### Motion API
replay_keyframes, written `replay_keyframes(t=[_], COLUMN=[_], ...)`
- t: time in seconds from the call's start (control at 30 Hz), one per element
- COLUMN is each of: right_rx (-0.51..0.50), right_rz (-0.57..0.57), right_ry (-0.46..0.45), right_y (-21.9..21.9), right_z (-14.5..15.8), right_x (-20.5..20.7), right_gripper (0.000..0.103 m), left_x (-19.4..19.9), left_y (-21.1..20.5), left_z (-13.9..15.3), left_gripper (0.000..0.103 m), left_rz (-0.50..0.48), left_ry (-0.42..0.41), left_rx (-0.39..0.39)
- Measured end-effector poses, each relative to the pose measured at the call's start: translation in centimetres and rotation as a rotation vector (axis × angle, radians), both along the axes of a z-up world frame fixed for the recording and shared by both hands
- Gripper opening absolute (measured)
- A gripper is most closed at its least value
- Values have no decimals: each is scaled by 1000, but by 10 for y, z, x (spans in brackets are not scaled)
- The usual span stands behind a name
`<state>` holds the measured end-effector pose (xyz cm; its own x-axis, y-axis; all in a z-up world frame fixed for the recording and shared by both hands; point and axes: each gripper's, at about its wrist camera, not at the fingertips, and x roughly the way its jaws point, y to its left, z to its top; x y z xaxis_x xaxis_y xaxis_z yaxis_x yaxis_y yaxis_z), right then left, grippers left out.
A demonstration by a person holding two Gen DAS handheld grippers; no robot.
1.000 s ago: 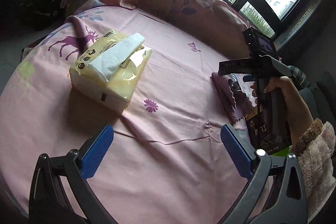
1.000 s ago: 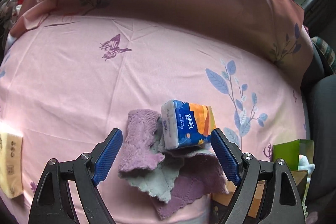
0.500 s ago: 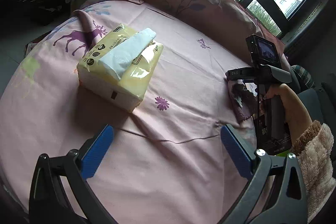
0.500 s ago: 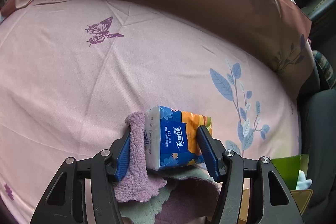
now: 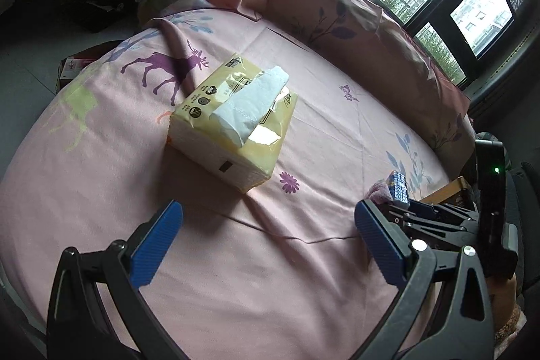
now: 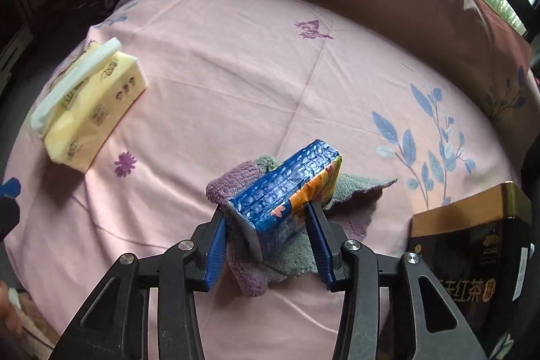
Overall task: Organize soft objects
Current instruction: 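Close the right tool on the blue Tempo tissue pack and lift it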
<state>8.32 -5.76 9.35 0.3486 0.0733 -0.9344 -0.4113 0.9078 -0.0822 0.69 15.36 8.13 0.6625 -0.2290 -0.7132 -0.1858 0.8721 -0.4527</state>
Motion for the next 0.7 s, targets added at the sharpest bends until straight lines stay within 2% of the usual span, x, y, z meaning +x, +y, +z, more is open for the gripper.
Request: replay_keyframes(t=[0.2, 0.3, 0.37, 0.5, 0.6, 0.7], right_rx=[61, -1, 8, 153, 220, 334], right_rz=[161, 210, 215, 165, 90, -44], right_ry=[16, -40, -89, -115, -158, -136], right_y=[28, 35, 31, 4, -18, -45], right_z=[3, 2, 8, 30, 46, 50], right_x=[-67, -86, -95, -99, -102, -90], right_gripper=[47, 48, 56, 81, 81, 81], left_x=[0, -2, -3, -8, -6, -4], left_y=[0, -1, -3, -4, -8, -16], left_z=[0, 1, 1, 1, -1, -3], left_gripper=[102, 102, 102, 102, 102, 102], left_rz=[-6, -20, -35, -17, -54, -89], left_ry=[8, 7, 10, 9, 17, 34], left_rx=[-9, -3, 9, 5, -23, -30])
